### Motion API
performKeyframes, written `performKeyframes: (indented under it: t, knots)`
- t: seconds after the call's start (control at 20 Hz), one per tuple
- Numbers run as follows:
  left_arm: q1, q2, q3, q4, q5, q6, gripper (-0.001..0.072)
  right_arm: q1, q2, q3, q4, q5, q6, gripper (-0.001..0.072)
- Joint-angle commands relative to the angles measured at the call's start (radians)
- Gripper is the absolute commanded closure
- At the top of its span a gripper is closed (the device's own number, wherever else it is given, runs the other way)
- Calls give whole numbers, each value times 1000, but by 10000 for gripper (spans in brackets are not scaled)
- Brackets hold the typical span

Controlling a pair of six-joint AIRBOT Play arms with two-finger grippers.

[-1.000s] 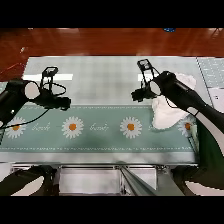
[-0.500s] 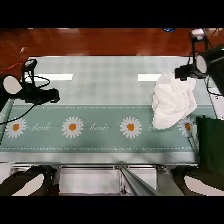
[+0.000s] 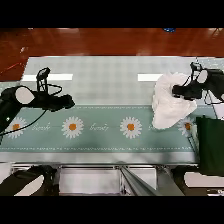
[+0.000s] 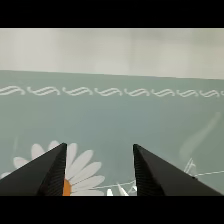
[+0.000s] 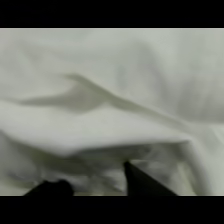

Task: Fold the shirts.

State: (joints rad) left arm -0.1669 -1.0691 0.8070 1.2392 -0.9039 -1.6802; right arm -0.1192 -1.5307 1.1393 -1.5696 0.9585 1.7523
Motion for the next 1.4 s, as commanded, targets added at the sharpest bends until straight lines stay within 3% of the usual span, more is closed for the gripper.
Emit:
performKeyframes:
  t: [0.0,0.15,0.35,0.8,1.2,1.35]
  knots:
    - [-7,4,5,-29,11,-2,199,-8,-53,9,136,0,-69,686]
    - [91,31,100,-28,-75,4,199,-8,40,138,177,68,-193,690]
    - [221,161,201,-29,-99,11,200,-8,239,416,191,77,-202,690]
    - [212,345,145,-29,-216,37,200,7,381,903,481,104,-284,690]
    - [179,344,50,3,-170,37,199,417,359,917,457,181,-356,690]
    - [214,344,50,18,-159,37,200,525,314,881,427,310,-359,690]
